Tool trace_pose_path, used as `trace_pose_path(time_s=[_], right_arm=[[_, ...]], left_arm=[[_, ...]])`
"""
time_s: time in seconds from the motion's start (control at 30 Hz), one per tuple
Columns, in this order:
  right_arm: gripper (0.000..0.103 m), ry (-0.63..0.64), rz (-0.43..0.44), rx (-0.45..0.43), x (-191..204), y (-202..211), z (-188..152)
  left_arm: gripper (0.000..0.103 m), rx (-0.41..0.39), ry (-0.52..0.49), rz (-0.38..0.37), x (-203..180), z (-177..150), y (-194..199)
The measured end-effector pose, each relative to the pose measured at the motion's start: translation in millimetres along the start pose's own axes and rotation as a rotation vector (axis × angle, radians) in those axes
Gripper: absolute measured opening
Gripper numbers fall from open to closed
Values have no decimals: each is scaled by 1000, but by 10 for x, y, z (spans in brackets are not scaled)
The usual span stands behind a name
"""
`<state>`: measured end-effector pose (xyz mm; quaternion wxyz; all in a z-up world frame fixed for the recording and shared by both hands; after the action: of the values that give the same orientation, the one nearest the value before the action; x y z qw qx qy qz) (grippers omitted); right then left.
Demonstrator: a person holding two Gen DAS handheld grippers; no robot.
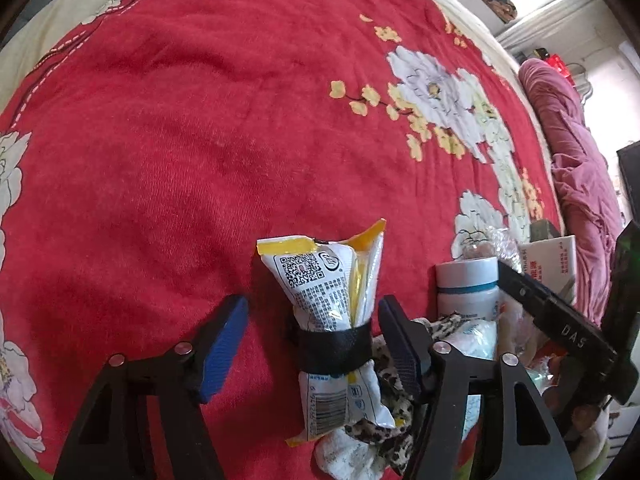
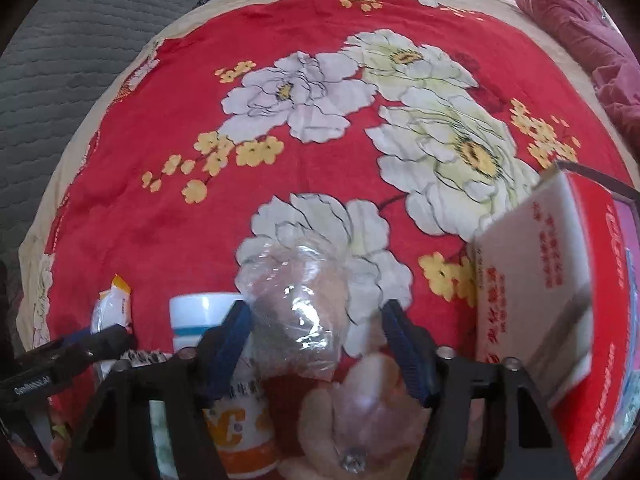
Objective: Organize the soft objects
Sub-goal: 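Grasp the yellow snack packet with the left tool while the right tool grasps the clear plastic bag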
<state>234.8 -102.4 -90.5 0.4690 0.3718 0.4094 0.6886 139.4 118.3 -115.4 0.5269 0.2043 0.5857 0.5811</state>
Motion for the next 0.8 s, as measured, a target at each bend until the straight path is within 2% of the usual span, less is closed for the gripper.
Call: trace_pose_path(time_s=[0.07, 0.2, 0.27, 0.3, 0.57, 0.8], right_arm=[[50, -16, 37, -1, -7, -41, 22], [49, -22, 49, -23, 2, -55, 25], [49, -46, 66, -44, -28, -1, 16], [48, -53, 71, -55, -44, 33, 11], [48, -69, 54, -132, -170, 354, -25], [48, -56, 74, -174, -130, 612, -87]], left_arm=[[66, 1, -2, 16, -15, 7, -20], [61, -12, -26, 51, -83, -2, -37], [48, -21, -40, 51, -122, -5, -27], [44, -25, -42, 44, -130, -7, -14], [42, -80, -8, -9, -72, -40, 152], [42, -160, -29, -4, -146, -66, 469]])
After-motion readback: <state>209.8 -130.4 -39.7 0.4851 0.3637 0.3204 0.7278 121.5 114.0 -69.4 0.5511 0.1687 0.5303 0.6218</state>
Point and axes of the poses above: each gripper's, at about its wrist camera, not at the fingertips, and y roughly against the way its jaws point, x to its left, z to its top, the point moved 1 cm from there along -y, roughly the way its jaws point, and after that the axes turned 3 degrees about -x, right-handed, at the moved point
